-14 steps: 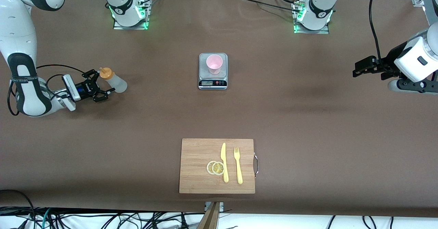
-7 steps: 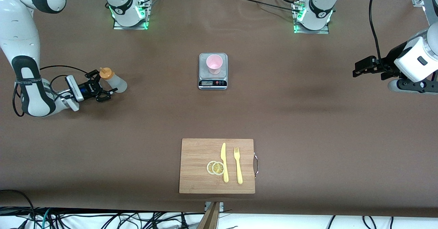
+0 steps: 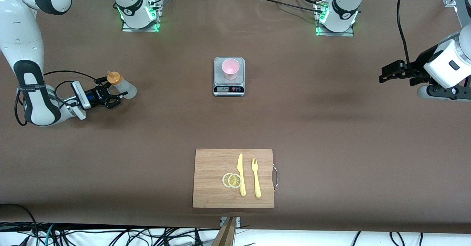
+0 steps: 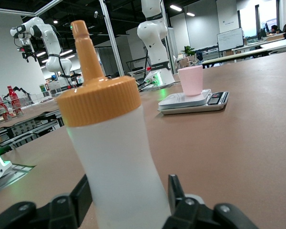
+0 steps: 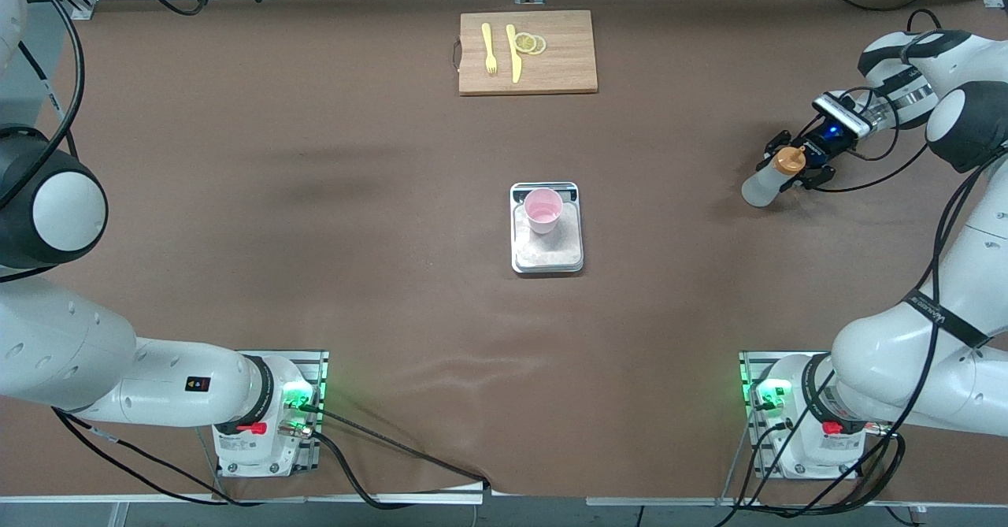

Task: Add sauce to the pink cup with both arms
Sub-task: 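Lift the squeeze bottle with the right gripper and tilt it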

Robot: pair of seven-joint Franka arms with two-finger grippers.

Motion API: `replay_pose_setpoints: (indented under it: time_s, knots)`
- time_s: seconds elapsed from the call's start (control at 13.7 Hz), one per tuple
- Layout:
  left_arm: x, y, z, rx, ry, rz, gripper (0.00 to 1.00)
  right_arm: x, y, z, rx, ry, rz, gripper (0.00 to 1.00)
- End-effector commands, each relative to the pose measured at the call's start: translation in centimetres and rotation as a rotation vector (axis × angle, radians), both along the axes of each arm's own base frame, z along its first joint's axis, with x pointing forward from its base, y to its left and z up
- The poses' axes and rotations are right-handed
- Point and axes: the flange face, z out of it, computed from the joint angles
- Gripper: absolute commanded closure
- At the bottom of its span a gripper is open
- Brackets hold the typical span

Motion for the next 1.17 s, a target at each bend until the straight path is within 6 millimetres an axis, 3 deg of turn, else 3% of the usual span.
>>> replay_pose_setpoints:
  time_s: [0.0, 0.36, 0.73, 1.09]
  knots:
    - [-0.2, 0.1, 0.3, 0.019, -0.001, -0.026, 0.00, 0.4, 0.1, 0.3, 0.007, 0.004, 0.003, 0.39]
    - [-0.2, 0.1, 0.3, 0.019, -0.001, -0.026, 0.00, 1.2, 0.4, 1.7, -0.036, 0.051, 0.006, 0.41]
    - [-0.2, 0.0, 0.3, 0.018, -0.001, -0.025, 0.00, 4.5, 2.5, 6.4, -0.105, 0.078, 0.056, 0.41]
    - [-0.2, 0.0, 0.3, 0.018, -0.001, -0.025, 0.00, 8.5, 6.6, 12.1, -0.225, 0.076, 0.100, 0.40]
